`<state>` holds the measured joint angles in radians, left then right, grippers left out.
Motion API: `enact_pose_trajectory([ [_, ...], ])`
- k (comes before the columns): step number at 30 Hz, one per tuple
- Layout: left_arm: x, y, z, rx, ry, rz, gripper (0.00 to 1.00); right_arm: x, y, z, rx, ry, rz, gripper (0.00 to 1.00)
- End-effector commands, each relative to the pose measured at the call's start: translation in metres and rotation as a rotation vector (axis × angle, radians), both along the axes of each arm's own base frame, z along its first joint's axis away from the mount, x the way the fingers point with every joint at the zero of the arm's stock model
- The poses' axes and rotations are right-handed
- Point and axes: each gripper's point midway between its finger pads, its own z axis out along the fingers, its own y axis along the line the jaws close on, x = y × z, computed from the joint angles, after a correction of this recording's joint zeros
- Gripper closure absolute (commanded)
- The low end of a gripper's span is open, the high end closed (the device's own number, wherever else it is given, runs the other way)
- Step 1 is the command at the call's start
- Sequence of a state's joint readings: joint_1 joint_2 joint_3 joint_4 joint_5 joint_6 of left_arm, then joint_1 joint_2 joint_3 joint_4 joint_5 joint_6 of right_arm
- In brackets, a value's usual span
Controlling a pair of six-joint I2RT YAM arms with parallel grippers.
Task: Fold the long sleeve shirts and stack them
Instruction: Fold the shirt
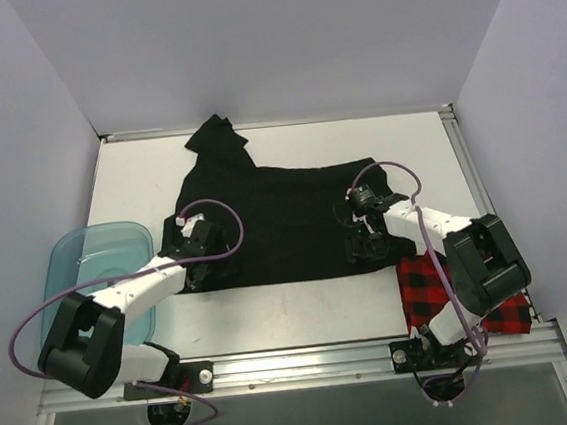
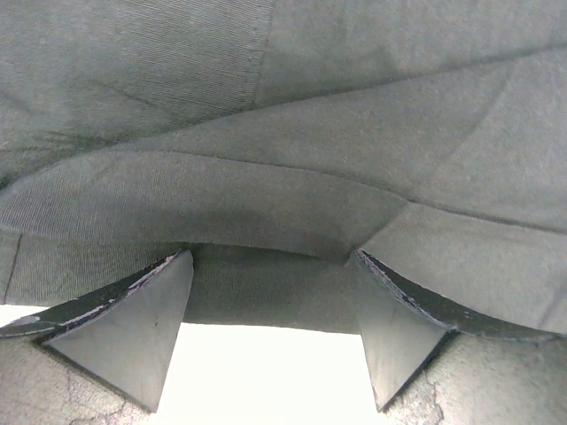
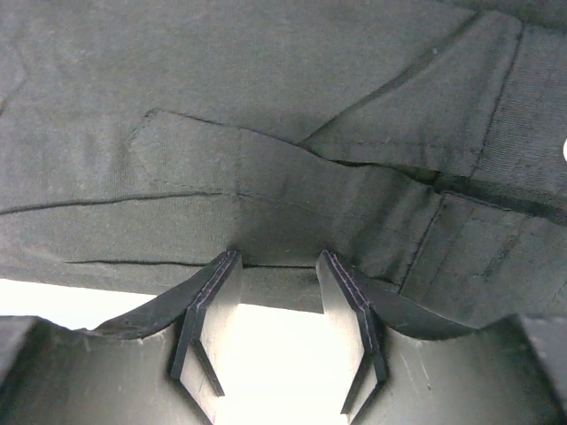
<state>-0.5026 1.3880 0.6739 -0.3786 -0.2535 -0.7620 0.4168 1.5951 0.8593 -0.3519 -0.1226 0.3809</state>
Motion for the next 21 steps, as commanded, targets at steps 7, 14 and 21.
enact_pose_trajectory([
  [7, -0.074, 0.01, 0.013, -0.048, 0.146, 0.012, 0.13, -0.054, -0.019, 0.023, -0.035, 0.13, 0.022, 0.58],
  [14, -0.003, 0.002, 0.094, -0.005, -0.049, -0.043, 0.08, 0.008, -0.022, 0.087, 0.011, -0.075, -0.013, 0.58],
  [21, 0.068, -0.002, 0.094, 0.013, -0.081, -0.043, 0.08, 0.095, -0.043, 0.101, 0.003, -0.183, -0.114, 0.58],
])
